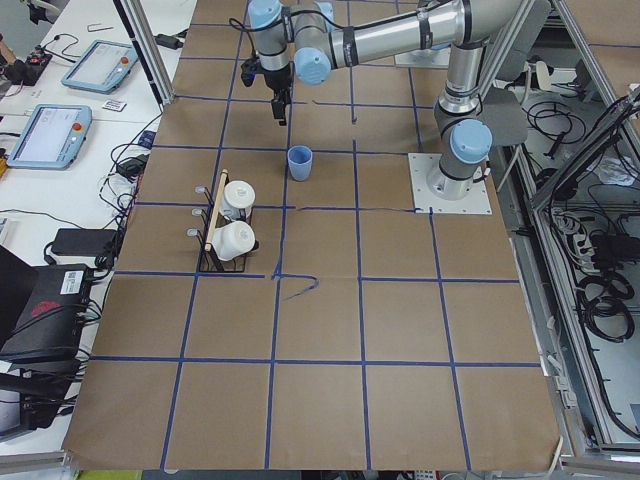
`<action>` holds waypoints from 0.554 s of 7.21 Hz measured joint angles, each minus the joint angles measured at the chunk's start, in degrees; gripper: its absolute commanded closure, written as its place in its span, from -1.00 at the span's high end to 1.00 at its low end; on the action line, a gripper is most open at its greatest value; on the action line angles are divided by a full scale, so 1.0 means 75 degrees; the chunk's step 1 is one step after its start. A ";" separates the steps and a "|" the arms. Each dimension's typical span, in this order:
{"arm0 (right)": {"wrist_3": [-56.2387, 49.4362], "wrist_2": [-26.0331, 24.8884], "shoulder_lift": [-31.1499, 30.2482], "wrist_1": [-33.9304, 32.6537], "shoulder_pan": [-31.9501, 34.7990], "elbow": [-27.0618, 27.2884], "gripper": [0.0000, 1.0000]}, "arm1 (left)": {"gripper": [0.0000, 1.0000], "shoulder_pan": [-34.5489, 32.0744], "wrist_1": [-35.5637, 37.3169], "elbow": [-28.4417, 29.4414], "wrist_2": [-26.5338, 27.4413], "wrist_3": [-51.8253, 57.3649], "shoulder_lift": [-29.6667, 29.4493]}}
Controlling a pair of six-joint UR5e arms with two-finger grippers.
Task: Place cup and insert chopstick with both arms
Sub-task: 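Lower the left gripper onto the light-blue cup and grasp it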
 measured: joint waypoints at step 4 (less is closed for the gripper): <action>-0.0068 0.0054 0.0632 -0.0976 -0.0101 0.0287 1.00 | -1.00 0.0274 0.1195 -0.1639 0.0078 -0.0328 -0.0226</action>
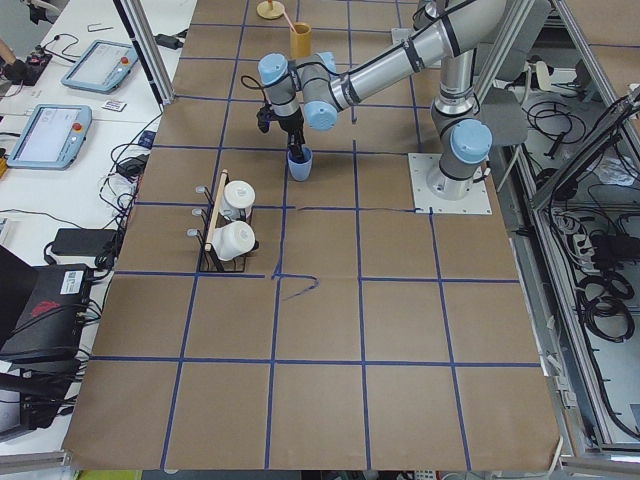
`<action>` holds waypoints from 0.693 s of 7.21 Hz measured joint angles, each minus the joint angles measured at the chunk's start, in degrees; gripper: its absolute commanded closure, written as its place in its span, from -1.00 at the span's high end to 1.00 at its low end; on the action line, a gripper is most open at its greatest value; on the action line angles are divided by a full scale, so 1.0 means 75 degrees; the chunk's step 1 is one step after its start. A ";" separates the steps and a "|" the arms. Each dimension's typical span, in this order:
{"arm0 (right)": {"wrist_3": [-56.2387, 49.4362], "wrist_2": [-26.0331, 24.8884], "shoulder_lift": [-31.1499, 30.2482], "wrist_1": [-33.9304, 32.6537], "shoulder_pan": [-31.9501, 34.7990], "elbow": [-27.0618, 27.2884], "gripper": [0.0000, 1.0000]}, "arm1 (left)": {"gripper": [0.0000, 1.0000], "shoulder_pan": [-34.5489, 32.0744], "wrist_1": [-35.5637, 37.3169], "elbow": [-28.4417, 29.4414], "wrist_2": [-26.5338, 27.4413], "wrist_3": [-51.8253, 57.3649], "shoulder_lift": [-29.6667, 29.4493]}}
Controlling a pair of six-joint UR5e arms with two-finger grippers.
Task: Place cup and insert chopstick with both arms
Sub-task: 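Lower the left gripper onto the light-blue cup and grasp it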
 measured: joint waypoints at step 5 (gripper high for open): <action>-0.0221 0.0070 0.1008 -0.1511 -0.0417 0.0242 0.78 | -1.00 -0.0256 0.0413 0.0749 -0.0040 -0.1151 -0.0172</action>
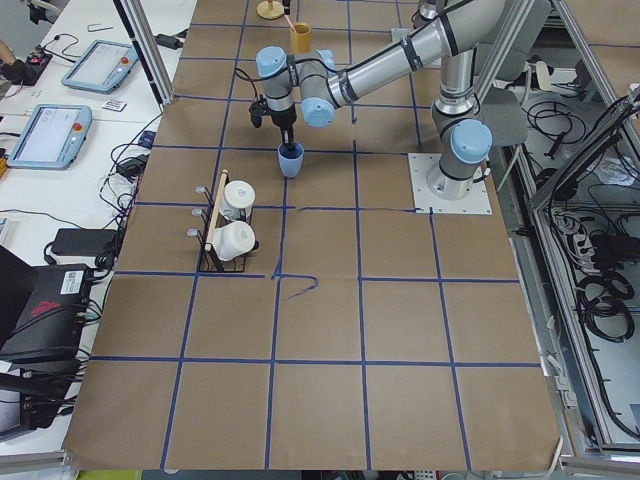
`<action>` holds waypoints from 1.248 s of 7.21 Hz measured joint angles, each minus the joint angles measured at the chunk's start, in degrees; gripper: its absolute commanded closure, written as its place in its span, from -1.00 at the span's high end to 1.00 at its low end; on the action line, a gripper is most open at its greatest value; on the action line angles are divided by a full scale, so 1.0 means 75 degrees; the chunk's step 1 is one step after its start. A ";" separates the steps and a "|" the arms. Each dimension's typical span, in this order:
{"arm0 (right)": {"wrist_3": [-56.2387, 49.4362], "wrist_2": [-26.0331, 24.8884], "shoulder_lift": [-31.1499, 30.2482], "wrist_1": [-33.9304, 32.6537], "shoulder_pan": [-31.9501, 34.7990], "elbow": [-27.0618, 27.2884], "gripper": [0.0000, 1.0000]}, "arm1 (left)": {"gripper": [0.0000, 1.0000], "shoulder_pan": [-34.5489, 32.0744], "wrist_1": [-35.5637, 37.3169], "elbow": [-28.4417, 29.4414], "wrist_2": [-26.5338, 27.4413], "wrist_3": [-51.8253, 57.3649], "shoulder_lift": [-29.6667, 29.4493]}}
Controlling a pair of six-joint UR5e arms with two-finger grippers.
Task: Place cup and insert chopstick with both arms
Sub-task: 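Lower the left gripper onto the light-blue cup and grasp it, then carry the light-blue cup with the left gripper toward the table center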
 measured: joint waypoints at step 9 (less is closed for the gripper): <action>0.0150 -0.0019 0.0076 -0.0194 -0.0061 0.0026 -0.23 | -1.00 -0.2628 0.0026 0.4047 -0.1216 -0.6205 -0.2592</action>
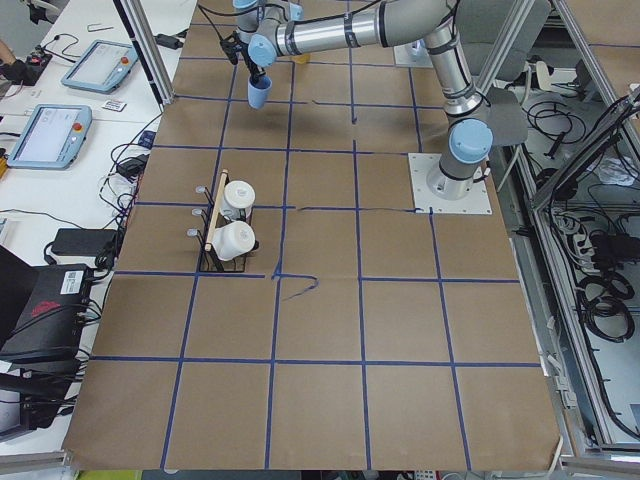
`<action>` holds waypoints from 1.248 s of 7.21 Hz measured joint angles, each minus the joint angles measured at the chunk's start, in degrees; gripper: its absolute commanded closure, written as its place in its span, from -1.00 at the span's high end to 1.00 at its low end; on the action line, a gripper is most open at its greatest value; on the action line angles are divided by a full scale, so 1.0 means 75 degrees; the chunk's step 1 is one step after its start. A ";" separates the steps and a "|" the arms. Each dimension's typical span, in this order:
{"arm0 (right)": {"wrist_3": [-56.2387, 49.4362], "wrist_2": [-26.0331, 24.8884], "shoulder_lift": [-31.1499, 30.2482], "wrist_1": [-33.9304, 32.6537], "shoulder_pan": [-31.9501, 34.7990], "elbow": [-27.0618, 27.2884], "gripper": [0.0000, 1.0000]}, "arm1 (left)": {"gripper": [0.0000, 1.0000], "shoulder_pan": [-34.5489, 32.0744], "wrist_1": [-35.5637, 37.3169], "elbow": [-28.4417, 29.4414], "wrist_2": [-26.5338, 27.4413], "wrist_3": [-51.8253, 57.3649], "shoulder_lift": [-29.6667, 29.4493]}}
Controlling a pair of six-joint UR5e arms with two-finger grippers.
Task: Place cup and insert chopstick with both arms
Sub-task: 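Carry the light-blue cup with the left gripper toward the table center, then set the cup down, open the left gripper and withdraw it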
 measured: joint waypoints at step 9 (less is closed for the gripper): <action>0.0009 -0.0025 0.0106 -0.0079 -0.0156 -0.0007 -0.36 | 1.00 -0.0158 0.0092 0.0795 -0.0655 -0.0188 -0.0822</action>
